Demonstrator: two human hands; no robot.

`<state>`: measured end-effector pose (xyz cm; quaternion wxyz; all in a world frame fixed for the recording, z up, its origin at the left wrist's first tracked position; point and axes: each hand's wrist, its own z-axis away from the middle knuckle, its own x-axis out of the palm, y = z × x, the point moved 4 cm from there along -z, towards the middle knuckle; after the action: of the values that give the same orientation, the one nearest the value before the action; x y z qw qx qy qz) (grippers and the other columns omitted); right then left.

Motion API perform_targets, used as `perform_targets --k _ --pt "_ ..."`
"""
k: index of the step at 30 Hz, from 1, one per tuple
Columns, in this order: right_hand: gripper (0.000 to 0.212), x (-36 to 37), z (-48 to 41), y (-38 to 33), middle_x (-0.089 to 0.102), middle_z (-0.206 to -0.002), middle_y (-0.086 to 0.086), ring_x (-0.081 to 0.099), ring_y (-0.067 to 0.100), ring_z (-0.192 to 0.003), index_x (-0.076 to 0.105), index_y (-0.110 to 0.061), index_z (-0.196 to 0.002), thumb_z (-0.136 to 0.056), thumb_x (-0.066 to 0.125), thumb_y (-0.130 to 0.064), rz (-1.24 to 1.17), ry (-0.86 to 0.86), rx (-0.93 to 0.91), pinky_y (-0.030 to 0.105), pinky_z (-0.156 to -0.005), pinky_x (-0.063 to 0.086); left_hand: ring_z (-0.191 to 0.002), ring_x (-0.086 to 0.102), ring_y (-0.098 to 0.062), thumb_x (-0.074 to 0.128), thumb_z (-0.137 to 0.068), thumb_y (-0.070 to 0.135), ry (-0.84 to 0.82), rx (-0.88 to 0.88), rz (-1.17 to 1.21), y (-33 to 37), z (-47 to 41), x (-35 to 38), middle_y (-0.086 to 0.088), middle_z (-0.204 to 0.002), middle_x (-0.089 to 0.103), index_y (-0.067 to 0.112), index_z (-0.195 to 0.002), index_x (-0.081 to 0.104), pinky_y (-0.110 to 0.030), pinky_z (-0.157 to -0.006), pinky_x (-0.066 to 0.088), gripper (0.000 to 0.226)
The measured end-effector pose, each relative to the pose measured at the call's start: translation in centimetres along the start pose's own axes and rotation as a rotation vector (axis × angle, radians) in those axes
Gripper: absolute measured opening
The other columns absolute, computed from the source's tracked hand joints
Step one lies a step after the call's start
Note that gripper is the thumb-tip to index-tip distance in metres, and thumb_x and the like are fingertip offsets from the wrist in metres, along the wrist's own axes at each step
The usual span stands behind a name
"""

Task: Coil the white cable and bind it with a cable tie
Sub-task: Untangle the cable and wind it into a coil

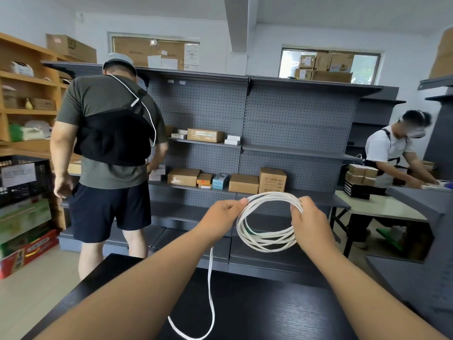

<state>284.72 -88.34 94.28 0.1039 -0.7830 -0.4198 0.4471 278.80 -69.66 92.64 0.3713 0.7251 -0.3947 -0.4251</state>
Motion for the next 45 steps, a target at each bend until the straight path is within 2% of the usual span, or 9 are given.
perform_targets --k 5,9,12,17,22,25,30,37,45 --pt "0.021 0.0 -0.4 0.4 0.059 -0.077 0.010 0.053 0.027 -0.068 0.044 -0.012 -0.083 -0.098 0.037 -0.023 -0.103 0.028 0.081 0.032 -0.052 0.034 -0.066 0.047 -0.010 0.033 -0.097 0.045 0.004 0.000 0.018 0.1 0.0 0.9 0.002 -0.071 0.051 0.021 -0.071 0.063 -0.012 -0.060 0.038 0.047" --pt "0.024 0.0 -0.6 1.1 0.061 -0.080 0.014 0.053 0.027 -0.068 0.047 -0.008 -0.084 -0.099 0.035 -0.024 -0.160 0.078 0.174 0.029 -0.051 0.034 -0.083 0.059 -0.014 0.025 -0.096 0.050 0.015 -0.045 0.083 0.3 0.4 1.8 0.004 -0.086 0.065 0.020 -0.094 0.066 -0.026 -0.079 0.043 0.051" --pt "0.024 0.1 -0.7 1.6 0.061 -0.080 0.013 0.050 0.021 -0.063 0.046 -0.010 -0.084 -0.099 0.035 -0.024 -0.195 0.112 0.227 0.027 -0.050 0.032 -0.091 0.059 -0.013 0.032 -0.092 0.056 -0.003 -0.006 0.047 0.4 0.5 2.2 0.002 -0.098 0.066 0.019 -0.102 0.060 -0.024 -0.076 0.042 0.048" --pt "0.024 0.6 -0.4 1.8 0.059 -0.075 0.006 0.047 0.010 -0.059 0.048 -0.010 -0.081 -0.098 0.037 -0.023 -0.272 0.154 0.309 0.025 -0.048 0.029 -0.075 0.055 -0.013 0.057 -0.086 0.045 0.014 0.036 -0.085 0.6 0.3 2.2 -0.006 -0.086 0.062 0.018 -0.094 0.052 -0.028 -0.070 0.044 0.029" --pt "0.022 1.4 0.1 1.5 0.057 -0.069 0.000 0.049 0.011 -0.060 0.050 -0.011 -0.086 -0.098 0.038 -0.025 -0.383 0.167 0.360 0.025 -0.049 0.029 -0.078 0.059 -0.019 0.052 -0.092 0.035 0.116 0.079 -0.119 1.3 0.1 2.3 -0.001 -0.083 0.064 0.013 -0.092 0.049 -0.030 -0.068 0.046 0.022" --pt "0.021 1.6 0.4 1.2 0.058 -0.070 -0.001 0.051 0.012 -0.062 0.051 -0.015 -0.084 -0.097 0.040 -0.026 -0.438 0.123 0.359 0.026 -0.050 0.032 -0.063 0.049 -0.019 0.045 -0.095 0.031 0.181 0.112 -0.244 1.5 0.1 2.0 -0.006 -0.073 0.055 0.009 -0.092 0.045 -0.032 -0.057 0.039 0.023" --pt "0.011 1.2 0.3 0.9 0.062 -0.080 -0.001 0.052 0.007 -0.068 0.051 -0.022 -0.082 -0.093 0.048 -0.024 -0.312 -0.088 0.235 0.025 -0.052 0.033 -0.051 0.042 -0.023 0.039 -0.097 0.023 0.174 0.178 -0.506 2.1 -0.1 1.2 -0.007 -0.061 0.050 0.011 -0.089 0.037 -0.033 -0.045 0.026 0.015" --pt "0.016 0.8 0.4 -1.8 0.054 -0.084 -0.006 0.054 0.020 -0.078 0.039 -0.028 -0.091 -0.089 0.052 -0.038 0.236 -0.373 -0.190 0.036 -0.064 0.044 -0.050 0.040 -0.021 0.039 -0.093 0.014 -0.173 0.295 -0.998 3.4 -1.1 1.8 -0.003 -0.060 0.044 0.010 -0.091 0.033 -0.033 -0.047 0.026 0.007" --pt "0.016 1.7 0.9 -2.5 0.049 -0.069 -0.003 0.050 0.024 -0.062 0.032 -0.021 -0.088 -0.097 0.038 -0.034 0.296 -0.379 -0.271 0.037 -0.053 0.036 -0.049 0.041 -0.023 0.038 -0.093 0.014 -0.181 0.327 -1.074 3.1 -1.1 1.7 -0.003 -0.058 0.044 0.008 -0.094 0.037 -0.034 -0.048 0.031 0.006"
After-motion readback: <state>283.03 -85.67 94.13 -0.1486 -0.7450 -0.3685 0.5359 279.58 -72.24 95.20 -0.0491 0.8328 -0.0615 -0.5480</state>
